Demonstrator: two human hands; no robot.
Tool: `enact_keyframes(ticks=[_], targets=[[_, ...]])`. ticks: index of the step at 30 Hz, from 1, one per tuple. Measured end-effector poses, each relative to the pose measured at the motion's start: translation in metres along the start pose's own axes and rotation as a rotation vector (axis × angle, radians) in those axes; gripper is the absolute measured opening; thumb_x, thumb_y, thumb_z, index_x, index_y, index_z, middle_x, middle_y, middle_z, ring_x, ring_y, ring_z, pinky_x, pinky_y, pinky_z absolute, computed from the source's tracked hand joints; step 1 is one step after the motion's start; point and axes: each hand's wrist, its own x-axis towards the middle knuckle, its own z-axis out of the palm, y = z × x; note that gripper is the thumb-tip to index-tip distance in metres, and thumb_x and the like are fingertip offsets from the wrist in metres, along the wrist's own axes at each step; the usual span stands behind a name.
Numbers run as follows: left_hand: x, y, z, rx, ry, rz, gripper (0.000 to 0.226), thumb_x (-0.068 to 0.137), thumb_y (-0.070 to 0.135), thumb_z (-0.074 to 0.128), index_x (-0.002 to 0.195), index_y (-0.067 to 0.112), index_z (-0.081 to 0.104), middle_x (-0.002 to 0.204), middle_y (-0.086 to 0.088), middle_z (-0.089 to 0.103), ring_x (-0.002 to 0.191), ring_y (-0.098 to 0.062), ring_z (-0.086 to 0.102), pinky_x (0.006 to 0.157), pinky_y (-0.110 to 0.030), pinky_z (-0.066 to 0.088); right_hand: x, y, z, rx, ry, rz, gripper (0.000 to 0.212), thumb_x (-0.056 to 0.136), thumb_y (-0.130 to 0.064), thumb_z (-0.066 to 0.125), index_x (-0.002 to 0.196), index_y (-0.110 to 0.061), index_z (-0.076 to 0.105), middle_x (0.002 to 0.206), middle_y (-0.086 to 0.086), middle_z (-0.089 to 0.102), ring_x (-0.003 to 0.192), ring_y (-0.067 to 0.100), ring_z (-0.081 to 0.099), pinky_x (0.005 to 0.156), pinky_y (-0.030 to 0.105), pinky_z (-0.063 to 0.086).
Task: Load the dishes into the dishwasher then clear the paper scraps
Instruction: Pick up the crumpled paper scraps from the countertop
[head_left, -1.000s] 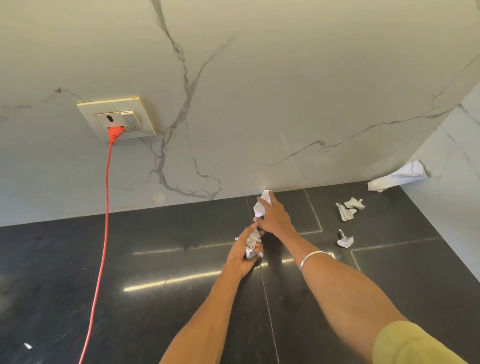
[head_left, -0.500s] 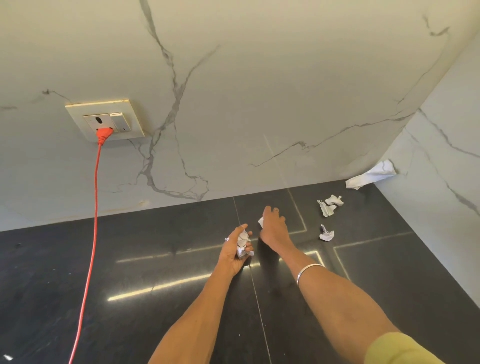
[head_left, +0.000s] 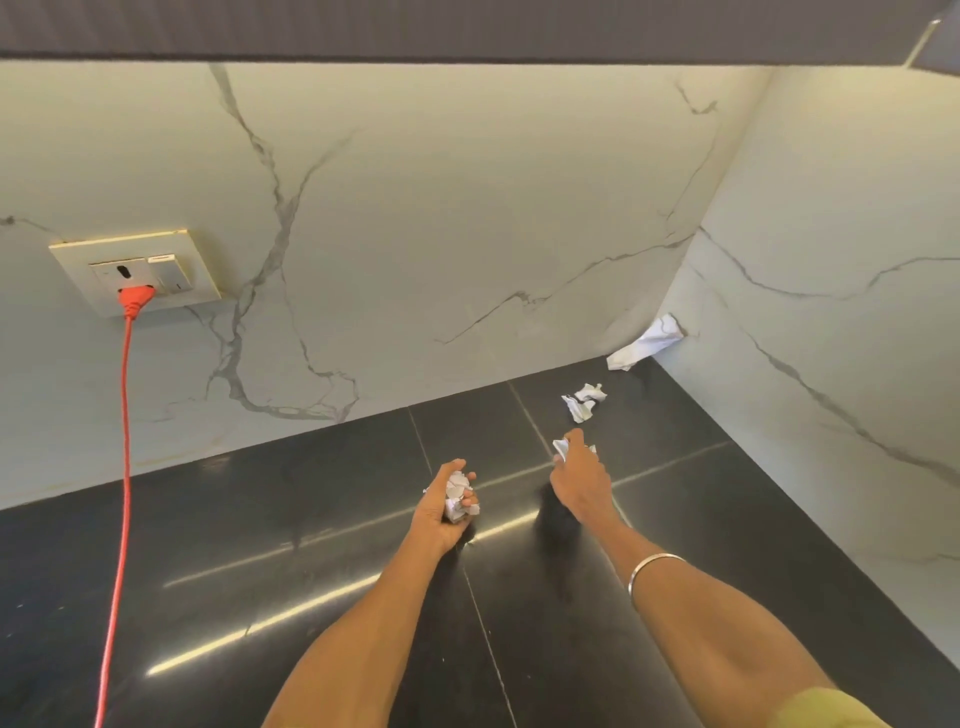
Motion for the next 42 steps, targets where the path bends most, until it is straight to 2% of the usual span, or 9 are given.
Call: enact_keyframes(ticks=[4,7,10,18,24,29,32,37,42], targets=[[0.005,-0.013,0.011,0.048,-0.029,-0.046,0.022,0.077,0.012,0.077,0.091,0.007,0.061,0.080,-0.011,0.062,0.043,-0.011,0.044,0.037,-0.020,0.038,0.005,0.021,-0.013,0.024,0.081,0.063,0.021,0.100,-0.029,0.051,0.113,-0.014,0.045,0.111,0.010,0.061,0.098,0.036,0.059,0.077,0.039,0.039],[0.012,-0.022,0.021,0.065,-0.037,-0.076,0.023,0.076,0.012,0.079,0.091,0.007,0.063,0.080,-0.012,0.063,0.044,-0.012,0.044,0.037,-0.020,0.039,0.012,0.038,-0.015,0.090,0.060,0.100,0.022,0.101,-0.025,0.047,0.122,-0.022,0.043,0.118,0.010,0.055,0.093,0.033,0.055,0.077,0.038,0.037],[0.020,-0.026,0.031,0.089,-0.046,-0.101,0.023,0.077,0.012,0.079,0.092,0.006,0.063,0.082,-0.012,0.062,0.045,-0.012,0.044,0.037,-0.020,0.039,0.021,0.047,-0.013,0.093,0.035,0.101,0.041,0.099,-0.017,0.052,0.137,-0.026,0.040,0.129,0.010,0.044,0.110,0.033,0.052,0.081,0.036,0.039],[0.042,-0.019,0.045,0.148,-0.076,-0.124,0.024,0.078,0.014,0.078,0.097,0.008,0.063,0.082,-0.012,0.063,0.044,-0.012,0.043,0.038,-0.020,0.040,0.049,0.057,0.010,-0.093,-0.059,0.045,0.053,0.092,-0.024,0.065,0.139,-0.027,0.042,0.133,0.008,0.044,0.116,0.030,0.044,0.090,0.041,0.047],[0.050,-0.016,0.056,0.197,-0.088,-0.148,0.024,0.078,0.016,0.077,0.096,0.007,0.063,0.083,-0.011,0.064,0.044,-0.011,0.043,0.038,-0.019,0.041,0.059,0.070,0.018,-0.176,0.023,-0.029,0.024,0.093,-0.022,0.063,0.112,-0.018,0.050,0.118,0.007,0.049,0.104,0.027,0.048,0.080,0.036,0.047],[0.054,-0.017,0.059,0.201,-0.096,-0.150,0.030,0.074,0.016,0.079,0.098,0.007,0.063,0.085,-0.011,0.064,0.045,-0.011,0.043,0.039,-0.019,0.041,0.074,0.074,0.012,0.188,0.056,0.125,0.013,0.096,-0.024,0.058,0.099,-0.017,0.047,0.100,0.004,0.057,0.093,0.028,0.056,0.070,0.033,0.038],[0.057,-0.016,0.059,0.211,-0.101,-0.155,0.031,0.075,0.017,0.080,0.099,0.007,0.063,0.086,-0.011,0.064,0.047,-0.011,0.043,0.040,-0.020,0.041,0.083,0.073,0.004,0.312,0.087,0.131,0.014,0.096,-0.021,0.057,0.107,-0.020,0.047,0.102,0.003,0.060,0.090,0.023,0.056,0.071,0.030,0.038],[0.063,-0.018,0.064,0.215,-0.086,-0.141,0.029,0.076,0.016,0.079,0.099,0.007,0.063,0.086,-0.011,0.065,0.045,-0.011,0.043,0.039,-0.020,0.040,0.100,0.064,-0.003,0.320,0.092,0.056,0.038,0.100,-0.025,0.050,0.138,-0.029,0.049,0.106,0.003,0.052,0.092,0.018,0.049,0.082,0.029,0.038],[0.068,-0.019,0.062,0.212,-0.095,-0.129,0.034,0.079,0.016,0.079,0.108,0.007,0.063,0.088,-0.013,0.065,0.045,-0.013,0.044,0.039,-0.021,0.042,0.117,0.056,-0.003,0.222,0.084,0.022,0.034,0.101,-0.028,0.048,0.134,-0.023,0.052,0.109,0.003,0.045,0.098,0.028,0.055,0.080,0.032,0.040]])
